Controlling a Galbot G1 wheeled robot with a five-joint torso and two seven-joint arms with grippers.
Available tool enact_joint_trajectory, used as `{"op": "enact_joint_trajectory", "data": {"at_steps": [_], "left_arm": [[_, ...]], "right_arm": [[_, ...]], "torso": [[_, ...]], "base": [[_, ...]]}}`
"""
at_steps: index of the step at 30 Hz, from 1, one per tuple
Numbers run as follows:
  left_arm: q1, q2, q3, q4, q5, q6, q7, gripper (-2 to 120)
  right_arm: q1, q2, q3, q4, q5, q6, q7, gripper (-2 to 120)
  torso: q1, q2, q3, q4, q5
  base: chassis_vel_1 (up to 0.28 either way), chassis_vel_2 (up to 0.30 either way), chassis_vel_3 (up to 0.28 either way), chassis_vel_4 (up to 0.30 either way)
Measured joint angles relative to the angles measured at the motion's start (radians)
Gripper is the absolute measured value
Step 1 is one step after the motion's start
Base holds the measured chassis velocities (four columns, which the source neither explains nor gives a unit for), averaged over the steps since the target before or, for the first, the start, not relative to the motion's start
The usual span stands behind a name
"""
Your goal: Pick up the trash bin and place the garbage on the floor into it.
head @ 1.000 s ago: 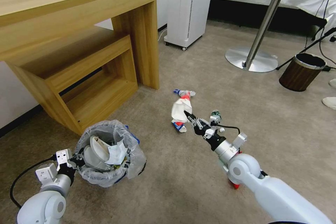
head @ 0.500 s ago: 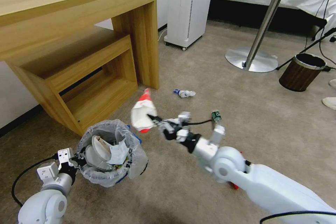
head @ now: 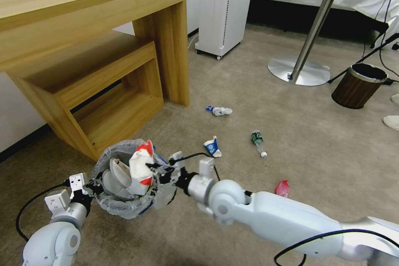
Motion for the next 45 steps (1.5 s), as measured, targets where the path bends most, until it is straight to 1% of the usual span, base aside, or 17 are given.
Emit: {"op": "enact_joint_trajectory", "data": {"at_steps": [4, 14, 16, 22, 34, 38, 39, 40, 42, 43, 45], "left_arm": [[-0.004, 0.000, 0.001, 0.006, 0.000, 0.000, 0.000, 0], [-0.006, 0.000, 0.004, 0.009, -0.001, 0.000, 0.000, 0], [-0.004, -0.001, 0.005, 0.008, -0.001, 0.000, 0.000, 0], [-0.001, -0.004, 0.006, 0.006, 0.001, 0.000, 0.000, 0], [0.016, -0.010, 0.005, -0.001, 0.008, -0.012, 0.003, 0], [0.024, -0.009, 0.001, -0.005, 0.008, -0.016, 0.005, 0], [0.027, -0.009, 0.000, -0.007, 0.009, -0.018, 0.006, 0], [0.027, -0.009, 0.000, -0.007, 0.009, -0.018, 0.006, 0], [0.031, -0.007, -0.002, -0.011, 0.009, -0.020, 0.006, 0], [0.031, -0.007, -0.002, -0.011, 0.009, -0.020, 0.006, 0], [0.032, -0.007, -0.002, -0.012, 0.009, -0.020, 0.008, 0]], "right_arm": [[0.004, 0.021, -0.013, -0.007, 0.008, -0.021, 0.029, 0], [0.009, 0.034, -0.028, -0.008, 0.012, -0.048, 0.068, 0], [0.009, 0.046, -0.031, -0.017, 0.014, -0.071, 0.119, 0], [0.001, 0.073, -0.031, -0.041, 0.016, -0.089, 0.164, 0], [-0.015, 0.158, -0.029, -0.078, 0.024, -0.156, 0.274, 0], [-0.017, 0.164, -0.025, -0.078, 0.026, -0.184, 0.300, 0], [-0.017, 0.164, -0.024, -0.080, 0.028, -0.194, 0.306, 3], [-0.017, 0.164, -0.024, -0.080, 0.028, -0.194, 0.306, 3], [-0.020, 0.162, -0.022, -0.081, 0.017, -0.191, 0.303, 15], [-0.020, 0.162, -0.022, -0.081, 0.017, -0.191, 0.303, 15], [-0.022, 0.154, -0.017, -0.068, 0.013, -0.190, 0.294, 24]], "torso": [[0.000, 0.000, 0.000, 0.0000, 0.0000], [0.000, 0.000, 0.000, -0.0001, 0.0001], [0.000, 0.000, 0.000, -0.0001, 0.0000], [0.000, 0.000, 0.000, 0.0000, 0.0001], [0.000, 0.000, 0.000, 0.0001, 0.0000], [0.000, 0.000, 0.000, 0.0000, 0.0001], [0.000, 0.000, 0.000, 0.0000, 0.0000], [0.000, 0.000, 0.000, 0.0000, 0.0000], [0.000, 0.000, 0.000, 0.0000, 0.0002], [0.000, 0.000, 0.000, 0.0000, 0.0002], [0.000, 0.000, 0.000, 0.0000, 0.0001]], "base": [[0.000, 0.000, 0.000, 0.000], [0.000, 0.000, 0.000, 0.000], [0.000, 0.000, 0.000, 0.000], [0.000, 0.000, 0.000, 0.000], [0.000, 0.000, 0.000, 0.000], [0.000, 0.000, 0.000, 0.000], [0.000, 0.000, 0.000, 0.000], [0.000, 0.000, 0.000, 0.000], [0.000, 0.000, 0.000, 0.000], [0.000, 0.000, 0.000, 0.000], [0.000, 0.000, 0.000, 0.000]]}}
